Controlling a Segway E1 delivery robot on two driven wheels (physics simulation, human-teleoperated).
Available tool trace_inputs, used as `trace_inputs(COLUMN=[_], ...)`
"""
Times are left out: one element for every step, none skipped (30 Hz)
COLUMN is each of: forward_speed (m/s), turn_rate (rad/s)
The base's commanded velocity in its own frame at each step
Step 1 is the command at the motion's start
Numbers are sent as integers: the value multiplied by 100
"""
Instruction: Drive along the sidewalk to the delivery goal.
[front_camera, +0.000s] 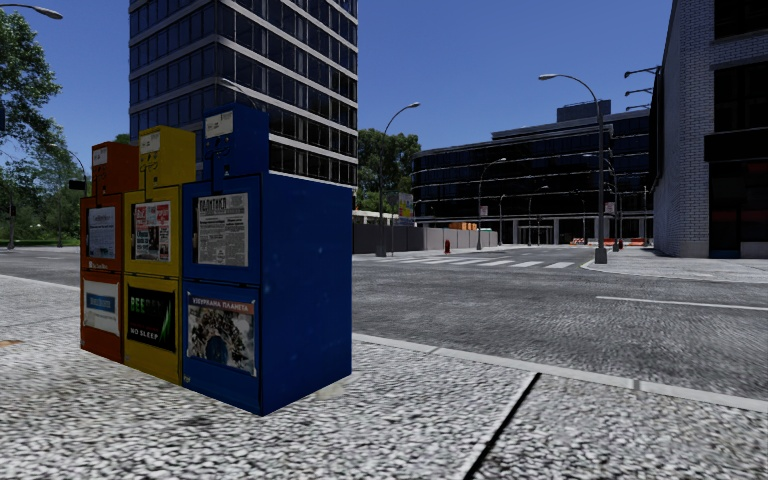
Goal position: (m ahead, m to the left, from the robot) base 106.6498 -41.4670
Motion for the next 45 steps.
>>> trace_inputs(forward_speed=[0,0,0,0,0,0,0,0,0,0,0,0,0,0,0,0,0,0,0,0,0,0,0,0,0,0,0,0,0,0,0,0,0,0,0,0,0,0,0,0,0,0,0,0,0], turn_rate=[0,0,0,0,0,0,4,6,6,6,9,17,17,21,22,22,36,39,39,39,40,40,40,41,41,41,41,41,41,41,41,41,41,41,41,41,42,42,42,42,42,42,42,42,42])
